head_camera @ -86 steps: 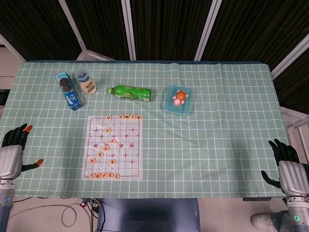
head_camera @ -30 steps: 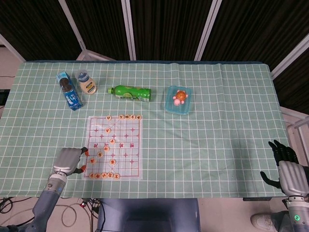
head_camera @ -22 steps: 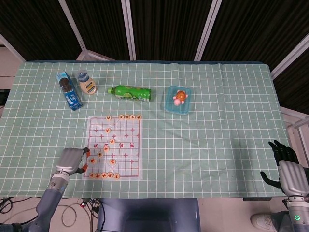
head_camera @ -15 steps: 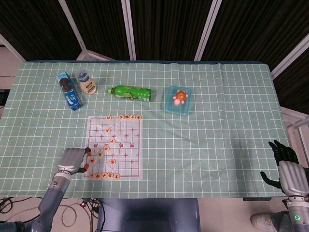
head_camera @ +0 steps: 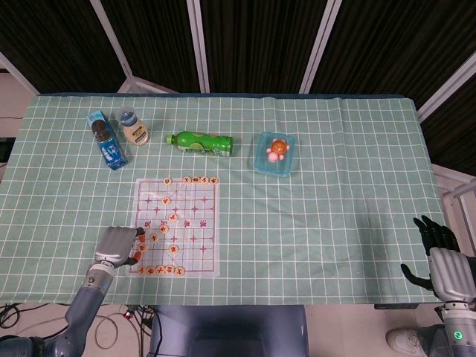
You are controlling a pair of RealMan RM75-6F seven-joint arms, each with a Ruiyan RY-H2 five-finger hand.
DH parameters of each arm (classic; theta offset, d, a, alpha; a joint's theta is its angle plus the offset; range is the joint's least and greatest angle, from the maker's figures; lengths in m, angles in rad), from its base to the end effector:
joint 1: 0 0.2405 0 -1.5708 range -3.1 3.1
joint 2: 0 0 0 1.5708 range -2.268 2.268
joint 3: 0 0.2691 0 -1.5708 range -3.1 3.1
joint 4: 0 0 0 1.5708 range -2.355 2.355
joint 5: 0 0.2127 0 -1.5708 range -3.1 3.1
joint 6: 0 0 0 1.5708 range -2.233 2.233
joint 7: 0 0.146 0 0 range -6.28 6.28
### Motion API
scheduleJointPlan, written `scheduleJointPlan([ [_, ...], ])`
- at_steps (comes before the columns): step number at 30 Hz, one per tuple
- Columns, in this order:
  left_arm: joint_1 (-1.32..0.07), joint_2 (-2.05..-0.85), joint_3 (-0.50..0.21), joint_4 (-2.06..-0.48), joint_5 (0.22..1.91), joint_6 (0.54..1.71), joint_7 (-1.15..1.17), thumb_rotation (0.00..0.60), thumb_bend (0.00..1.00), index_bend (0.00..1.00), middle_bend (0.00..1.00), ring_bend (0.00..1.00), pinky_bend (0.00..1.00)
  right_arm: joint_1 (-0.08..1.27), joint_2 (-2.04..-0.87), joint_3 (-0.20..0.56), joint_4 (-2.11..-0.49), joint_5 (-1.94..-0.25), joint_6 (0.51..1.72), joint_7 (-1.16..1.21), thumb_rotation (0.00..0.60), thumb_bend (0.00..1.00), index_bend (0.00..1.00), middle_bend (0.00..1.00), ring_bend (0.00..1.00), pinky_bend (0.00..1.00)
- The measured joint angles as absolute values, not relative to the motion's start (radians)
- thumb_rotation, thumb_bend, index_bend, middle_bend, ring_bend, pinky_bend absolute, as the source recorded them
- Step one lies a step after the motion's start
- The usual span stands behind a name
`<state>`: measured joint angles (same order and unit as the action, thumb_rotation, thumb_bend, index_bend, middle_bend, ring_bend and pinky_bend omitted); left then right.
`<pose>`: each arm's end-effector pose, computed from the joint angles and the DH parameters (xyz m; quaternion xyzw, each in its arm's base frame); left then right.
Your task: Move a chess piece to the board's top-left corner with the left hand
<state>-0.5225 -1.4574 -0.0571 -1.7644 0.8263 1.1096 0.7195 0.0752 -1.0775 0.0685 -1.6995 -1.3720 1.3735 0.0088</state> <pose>-0.2322 0.2636 -0.0070 -0.7213 -0.4546 -0.2026 0.4816 -0.3319 -0.1821 0.1615 0.5602 -0.4627 0.3556 0.5880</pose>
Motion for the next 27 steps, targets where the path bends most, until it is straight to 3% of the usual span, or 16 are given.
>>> scheduleJointPlan([
  [27,-0.525,-1.509,-0.030,-1.719,0.846,1.155,0.693,0.600,0.25,0.45,1.00,0.98,1.00,0.074,-1.077,0.067,-1.701,-1.376,1.377,0.016,0.600,0.32,0.00,0.00,0.00,0.00],
])
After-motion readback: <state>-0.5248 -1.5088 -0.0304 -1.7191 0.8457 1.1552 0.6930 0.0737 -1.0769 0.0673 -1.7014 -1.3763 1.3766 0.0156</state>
